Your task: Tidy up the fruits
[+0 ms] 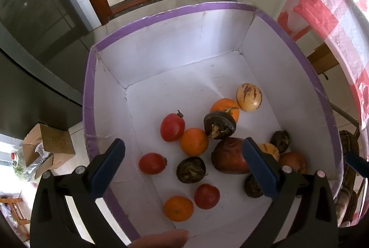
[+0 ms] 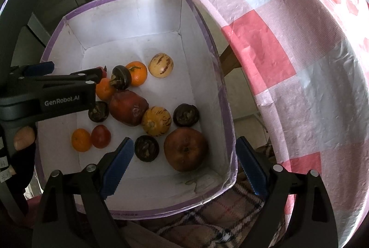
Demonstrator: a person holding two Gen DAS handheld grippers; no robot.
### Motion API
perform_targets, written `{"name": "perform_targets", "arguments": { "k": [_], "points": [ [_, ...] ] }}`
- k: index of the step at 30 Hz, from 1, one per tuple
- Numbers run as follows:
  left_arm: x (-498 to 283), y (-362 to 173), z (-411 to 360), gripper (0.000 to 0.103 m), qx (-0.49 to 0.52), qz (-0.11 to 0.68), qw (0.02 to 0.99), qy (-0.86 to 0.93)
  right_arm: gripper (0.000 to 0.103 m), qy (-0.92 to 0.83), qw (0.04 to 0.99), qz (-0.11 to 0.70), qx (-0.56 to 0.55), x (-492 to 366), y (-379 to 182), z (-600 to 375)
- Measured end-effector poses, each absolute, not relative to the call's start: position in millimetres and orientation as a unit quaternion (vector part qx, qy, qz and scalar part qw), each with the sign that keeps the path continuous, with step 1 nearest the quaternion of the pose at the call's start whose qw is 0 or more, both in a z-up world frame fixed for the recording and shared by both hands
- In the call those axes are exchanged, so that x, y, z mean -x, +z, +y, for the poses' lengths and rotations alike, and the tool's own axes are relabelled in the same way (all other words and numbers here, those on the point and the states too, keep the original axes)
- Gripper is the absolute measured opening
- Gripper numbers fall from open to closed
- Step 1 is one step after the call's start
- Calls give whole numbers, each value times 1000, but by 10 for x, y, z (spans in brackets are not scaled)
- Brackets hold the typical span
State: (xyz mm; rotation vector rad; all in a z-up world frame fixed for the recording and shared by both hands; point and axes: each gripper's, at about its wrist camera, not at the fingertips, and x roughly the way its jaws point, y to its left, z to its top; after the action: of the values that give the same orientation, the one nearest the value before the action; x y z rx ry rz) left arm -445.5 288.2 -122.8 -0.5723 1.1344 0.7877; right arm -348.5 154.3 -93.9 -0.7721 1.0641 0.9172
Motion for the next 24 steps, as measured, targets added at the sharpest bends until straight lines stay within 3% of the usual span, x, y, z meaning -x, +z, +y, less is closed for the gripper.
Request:
{"name": "perform_targets", "arguments": {
  "k": [20,24],
  "points": [
    [4567,-1267,2991,101,301,506,722,363,87,413,695,475,347,3494,-958,1545],
    [4534,-1192,2954,101,255,509,732,374,87,414,697,473,346,3507,-944,1538]
  ]
}}
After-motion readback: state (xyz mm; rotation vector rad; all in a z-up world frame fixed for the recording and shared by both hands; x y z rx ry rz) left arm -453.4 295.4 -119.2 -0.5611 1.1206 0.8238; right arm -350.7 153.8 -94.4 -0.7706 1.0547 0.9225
